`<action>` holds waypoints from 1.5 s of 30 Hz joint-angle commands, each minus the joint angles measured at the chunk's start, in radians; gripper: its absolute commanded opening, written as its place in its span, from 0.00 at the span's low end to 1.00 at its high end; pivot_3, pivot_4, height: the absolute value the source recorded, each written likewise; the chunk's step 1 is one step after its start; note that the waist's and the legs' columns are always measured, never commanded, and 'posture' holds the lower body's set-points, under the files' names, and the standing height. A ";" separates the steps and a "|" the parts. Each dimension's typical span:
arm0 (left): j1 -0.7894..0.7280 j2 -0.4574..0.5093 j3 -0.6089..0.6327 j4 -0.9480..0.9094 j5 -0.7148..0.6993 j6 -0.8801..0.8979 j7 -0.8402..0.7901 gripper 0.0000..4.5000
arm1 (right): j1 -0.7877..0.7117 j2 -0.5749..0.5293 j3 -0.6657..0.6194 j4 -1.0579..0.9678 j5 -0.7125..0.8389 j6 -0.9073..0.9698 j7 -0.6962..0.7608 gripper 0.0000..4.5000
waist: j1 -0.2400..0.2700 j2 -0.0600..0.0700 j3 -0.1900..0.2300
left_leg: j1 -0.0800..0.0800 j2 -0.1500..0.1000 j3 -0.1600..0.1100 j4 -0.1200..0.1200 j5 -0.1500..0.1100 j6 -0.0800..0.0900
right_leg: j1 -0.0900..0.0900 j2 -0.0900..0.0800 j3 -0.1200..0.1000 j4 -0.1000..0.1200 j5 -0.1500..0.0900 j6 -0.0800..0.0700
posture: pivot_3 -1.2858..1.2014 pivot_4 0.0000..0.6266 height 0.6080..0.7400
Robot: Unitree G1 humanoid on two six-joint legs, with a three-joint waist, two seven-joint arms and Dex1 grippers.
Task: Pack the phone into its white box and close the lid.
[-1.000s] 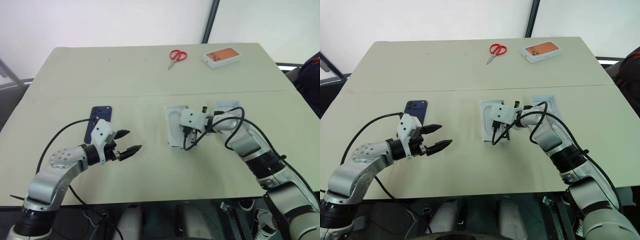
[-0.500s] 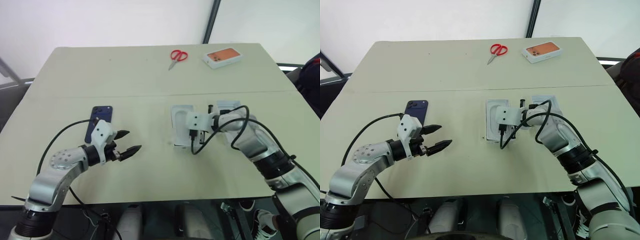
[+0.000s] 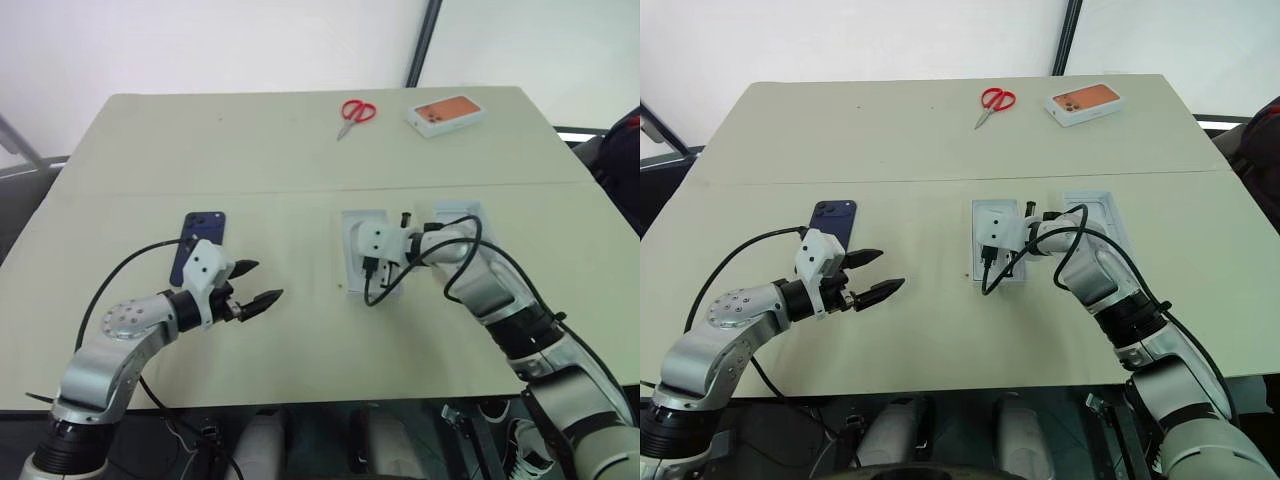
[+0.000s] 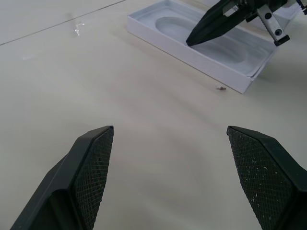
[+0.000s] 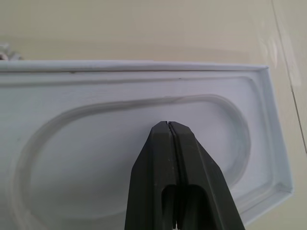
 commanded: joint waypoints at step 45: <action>0.031 0.025 0.053 -0.040 -0.023 0.026 0.008 0.89 | 0.128 -0.073 -0.025 -0.307 0.107 0.025 0.187 0.00 | 0.000 0.000 0.000 | 0.000 0.000 -0.001 0.000 0.000 0.000 | 0.001 0.000 0.000 0.000 0.000 0.000 | 0.52 0.24 1.00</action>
